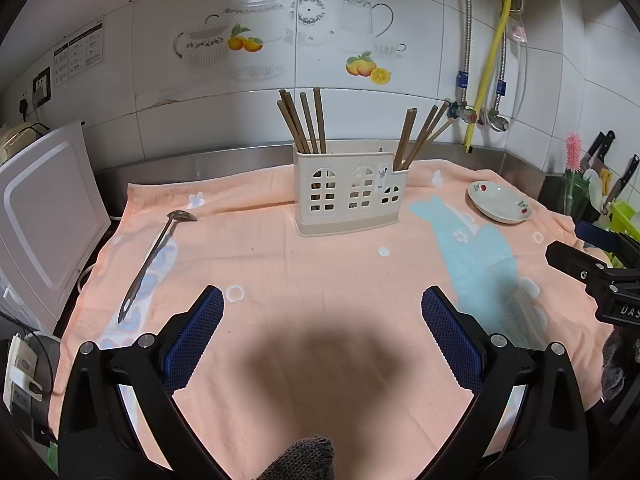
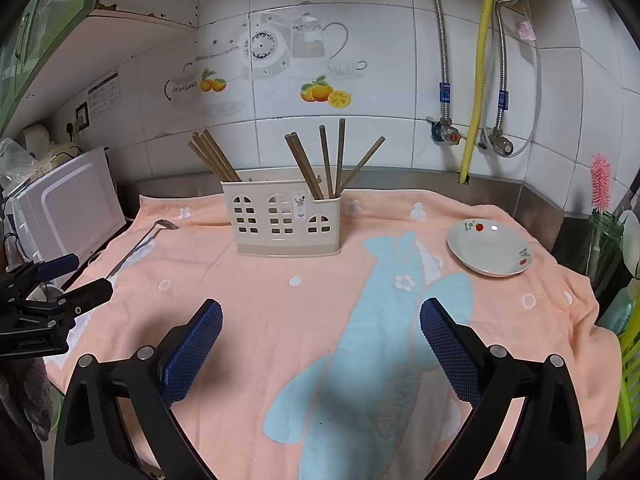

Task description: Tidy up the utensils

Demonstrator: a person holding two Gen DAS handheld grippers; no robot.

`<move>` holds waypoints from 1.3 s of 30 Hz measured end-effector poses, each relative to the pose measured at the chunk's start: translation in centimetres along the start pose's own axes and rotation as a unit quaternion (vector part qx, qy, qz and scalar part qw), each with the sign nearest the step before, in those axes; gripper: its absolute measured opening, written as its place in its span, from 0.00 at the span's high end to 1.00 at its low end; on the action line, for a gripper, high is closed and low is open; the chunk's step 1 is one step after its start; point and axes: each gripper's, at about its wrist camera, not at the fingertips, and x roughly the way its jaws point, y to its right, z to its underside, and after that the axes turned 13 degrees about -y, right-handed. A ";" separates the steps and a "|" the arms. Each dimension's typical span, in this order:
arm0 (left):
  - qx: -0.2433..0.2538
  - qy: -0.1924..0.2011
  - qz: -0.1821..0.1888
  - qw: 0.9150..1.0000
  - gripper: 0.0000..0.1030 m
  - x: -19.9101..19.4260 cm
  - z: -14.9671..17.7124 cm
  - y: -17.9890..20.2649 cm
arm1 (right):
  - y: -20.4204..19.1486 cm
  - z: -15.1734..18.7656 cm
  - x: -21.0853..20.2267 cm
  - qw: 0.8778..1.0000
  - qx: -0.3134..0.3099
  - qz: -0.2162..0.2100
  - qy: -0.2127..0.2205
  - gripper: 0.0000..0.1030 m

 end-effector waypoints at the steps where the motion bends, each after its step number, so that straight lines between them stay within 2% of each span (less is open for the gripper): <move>1: 0.000 -0.001 0.000 1.000 0.05 0.1 0.0 0.0 | 0.0 0.0 0.0 1.000 0.000 0.001 0.000 0.07; 39: 0.001 -0.012 -0.001 1.000 0.05 0.8 0.3 -0.1 | -0.3 -0.1 0.6 1.000 -0.004 -0.005 -0.005 0.07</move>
